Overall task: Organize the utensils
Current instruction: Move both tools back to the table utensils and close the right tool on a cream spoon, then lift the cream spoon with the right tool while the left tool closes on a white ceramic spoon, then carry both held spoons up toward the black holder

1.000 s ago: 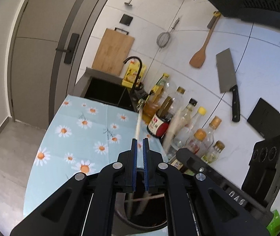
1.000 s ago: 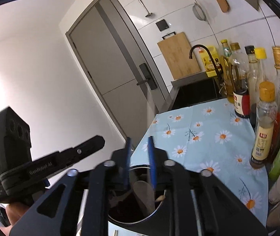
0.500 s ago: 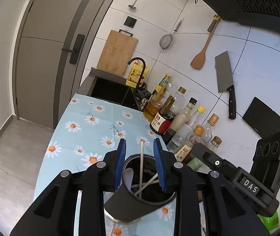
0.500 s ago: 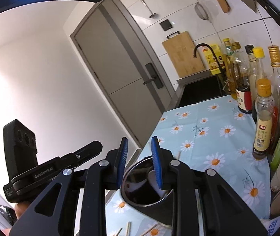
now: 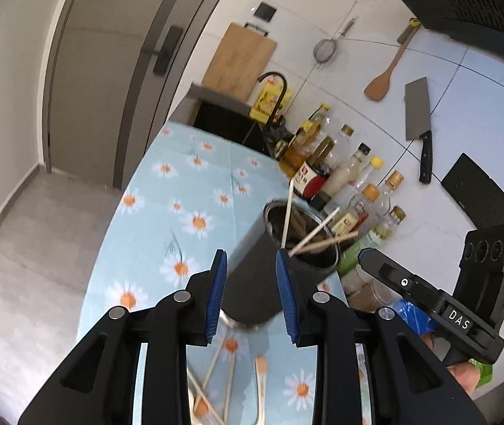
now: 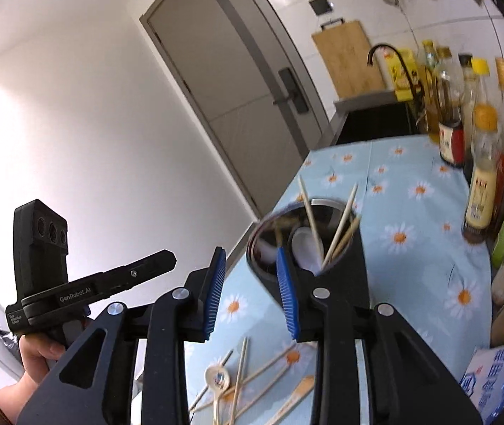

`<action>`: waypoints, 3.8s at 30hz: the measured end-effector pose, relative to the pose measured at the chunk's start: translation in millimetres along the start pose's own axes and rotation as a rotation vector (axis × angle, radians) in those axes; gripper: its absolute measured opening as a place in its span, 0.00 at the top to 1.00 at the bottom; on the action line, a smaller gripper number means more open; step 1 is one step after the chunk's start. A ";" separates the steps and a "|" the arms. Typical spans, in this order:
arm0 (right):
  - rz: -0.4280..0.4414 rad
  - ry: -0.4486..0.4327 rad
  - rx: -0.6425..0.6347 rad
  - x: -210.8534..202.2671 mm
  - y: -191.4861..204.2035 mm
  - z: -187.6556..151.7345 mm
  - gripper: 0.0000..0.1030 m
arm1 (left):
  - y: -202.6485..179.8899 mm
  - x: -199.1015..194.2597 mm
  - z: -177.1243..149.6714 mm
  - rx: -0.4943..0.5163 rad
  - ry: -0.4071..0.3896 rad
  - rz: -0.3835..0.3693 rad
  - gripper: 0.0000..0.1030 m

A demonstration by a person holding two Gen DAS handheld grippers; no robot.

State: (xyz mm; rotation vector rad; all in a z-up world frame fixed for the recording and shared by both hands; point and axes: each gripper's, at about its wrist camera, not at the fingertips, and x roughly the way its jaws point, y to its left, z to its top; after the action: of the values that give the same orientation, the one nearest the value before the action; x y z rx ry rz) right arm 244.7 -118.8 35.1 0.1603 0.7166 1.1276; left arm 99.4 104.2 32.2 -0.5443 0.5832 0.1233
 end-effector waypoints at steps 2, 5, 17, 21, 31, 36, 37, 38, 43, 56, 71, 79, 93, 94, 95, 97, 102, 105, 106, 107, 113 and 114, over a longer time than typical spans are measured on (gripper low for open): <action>0.010 0.028 0.017 0.4 -1.8 -8.8 0.70 | 3.0 -0.3 -8.8 -0.008 0.016 0.003 0.73; 0.008 0.062 0.026 -1.7 -3.6 -25.6 0.70 | 7.4 1.2 -25.2 -0.029 0.048 -0.006 0.73; 0.028 0.323 0.224 15.1 -40.2 -104.2 0.70 | 20.9 9.5 -81.1 -0.089 0.182 -0.003 0.73; 0.040 0.412 0.309 28.8 -49.6 -121.5 0.70 | 25.7 11.6 -95.4 -0.116 0.213 -0.004 0.73; 0.039 0.540 0.474 58.7 -66.2 -141.5 0.70 | 43.8 6.7 -121.2 -0.184 0.257 0.004 0.73; 0.033 0.584 0.526 74.8 -71.7 -143.1 0.70 | 50.5 7.4 -127.7 -0.205 0.273 0.004 0.73; 0.026 0.590 0.527 76.8 -73.2 -143.4 0.70 | 51.3 8.0 -128.8 -0.204 0.279 0.003 0.73; 0.021 0.600 0.534 79.7 -73.8 -144.4 0.70 | 51.7 8.3 -129.1 -0.204 0.282 0.002 0.73; 0.039 0.608 0.550 88.2 -73.9 -147.6 0.73 | 56.6 8.2 -129.1 -0.211 0.291 -0.001 0.73; 0.062 0.606 0.553 94.3 -81.4 -152.1 0.90 | 59.7 15.0 -135.9 -0.224 0.343 -0.016 0.73; 0.142 0.533 0.473 75.3 -70.0 -133.1 0.95 | 67.5 25.0 -154.2 -0.329 0.440 -0.016 0.73; 0.166 0.500 0.389 63.7 -56.5 -123.5 0.95 | 71.5 37.3 -158.4 -0.371 0.468 0.022 0.73; 0.170 0.489 0.352 42.6 -53.5 -122.0 0.95 | 65.0 49.8 -156.7 -0.332 0.466 0.043 0.90; 0.166 0.487 0.347 41.2 -52.9 -121.7 0.95 | 65.7 49.8 -156.9 -0.334 0.460 0.040 0.90; 0.164 0.485 0.341 39.9 -52.2 -121.2 0.95 | 66.1 50.1 -157.0 -0.333 0.457 0.037 0.91; 0.162 0.483 0.334 38.3 -50.5 -120.7 0.95 | 65.3 50.3 -156.6 -0.320 0.452 0.040 0.91; 0.156 0.472 0.313 36.3 -45.7 -118.3 0.95 | 60.4 48.7 -153.4 -0.286 0.436 0.041 0.97; 0.156 0.462 0.298 34.4 -41.7 -114.9 0.95 | 59.3 45.2 -149.0 -0.277 0.415 0.040 0.97; 0.154 0.459 0.288 33.8 -39.5 -113.1 0.95 | 59.4 44.4 -147.7 -0.275 0.411 0.040 0.97; 0.145 0.455 0.272 32.8 -37.3 -111.4 0.95 | 59.6 43.5 -146.4 -0.273 0.407 0.043 0.97; 0.125 0.438 0.224 30.0 -28.1 -103.8 0.95 | 57.8 36.6 -136.4 -0.273 0.370 0.016 0.97; 0.116 0.434 0.207 28.8 -24.4 -102.0 0.95 | 56.0 35.1 -133.6 -0.268 0.359 0.007 0.97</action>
State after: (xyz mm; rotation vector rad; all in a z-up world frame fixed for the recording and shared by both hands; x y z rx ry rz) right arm 209.4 -128.1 -67.3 0.1337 1.2241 1.2112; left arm 48.6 81.0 -105.9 -0.8337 0.9258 0.1119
